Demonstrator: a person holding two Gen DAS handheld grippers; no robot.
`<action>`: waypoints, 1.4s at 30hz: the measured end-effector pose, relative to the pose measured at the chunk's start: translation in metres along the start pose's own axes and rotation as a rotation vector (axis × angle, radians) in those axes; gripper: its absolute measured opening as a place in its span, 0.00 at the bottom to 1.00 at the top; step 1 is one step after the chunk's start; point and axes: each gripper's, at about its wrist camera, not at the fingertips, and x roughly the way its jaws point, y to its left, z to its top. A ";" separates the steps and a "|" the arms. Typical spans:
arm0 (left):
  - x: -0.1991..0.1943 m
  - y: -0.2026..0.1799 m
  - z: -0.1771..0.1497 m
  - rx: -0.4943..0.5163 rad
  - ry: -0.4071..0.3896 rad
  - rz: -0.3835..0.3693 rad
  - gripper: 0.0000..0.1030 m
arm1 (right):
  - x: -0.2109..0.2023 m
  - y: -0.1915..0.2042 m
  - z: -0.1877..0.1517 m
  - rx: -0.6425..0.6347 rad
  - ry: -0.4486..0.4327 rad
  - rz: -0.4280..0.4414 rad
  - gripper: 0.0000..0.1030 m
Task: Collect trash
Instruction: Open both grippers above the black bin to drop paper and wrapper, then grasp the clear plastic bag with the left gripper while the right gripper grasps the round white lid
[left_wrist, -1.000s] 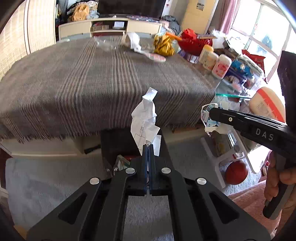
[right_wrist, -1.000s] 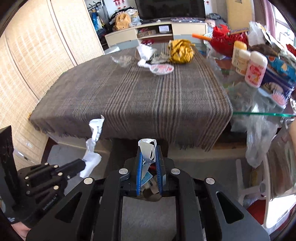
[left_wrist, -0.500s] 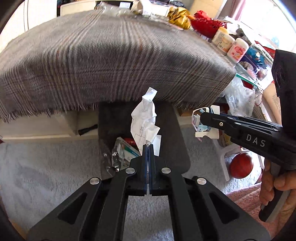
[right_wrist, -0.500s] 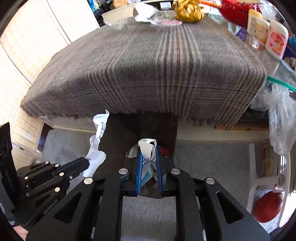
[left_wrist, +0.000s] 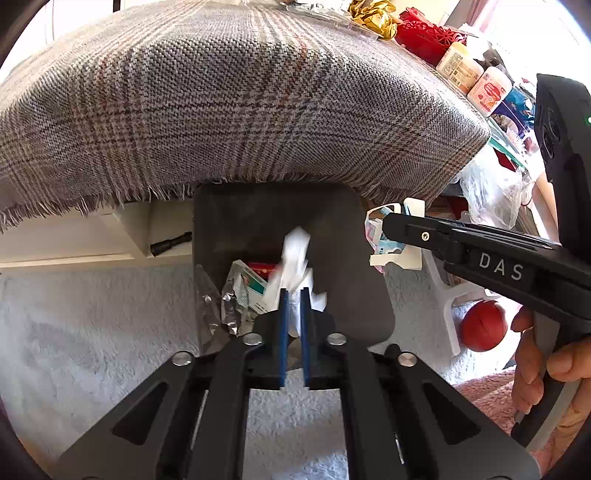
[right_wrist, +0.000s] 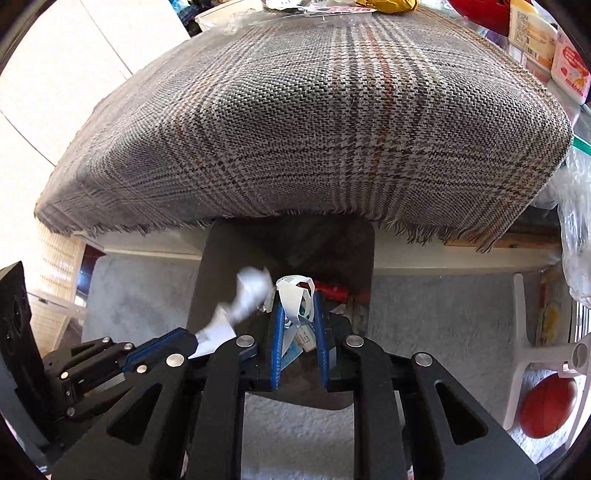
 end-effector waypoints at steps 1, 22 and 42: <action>-0.001 0.000 0.000 0.001 -0.004 0.000 0.13 | 0.000 0.000 0.000 0.002 -0.001 -0.002 0.20; -0.090 0.007 0.040 0.008 -0.171 0.092 0.92 | -0.092 -0.034 0.031 0.050 -0.167 -0.022 0.97; -0.121 0.029 0.236 0.023 -0.287 0.210 0.92 | -0.094 -0.034 0.181 -0.062 -0.293 -0.092 0.97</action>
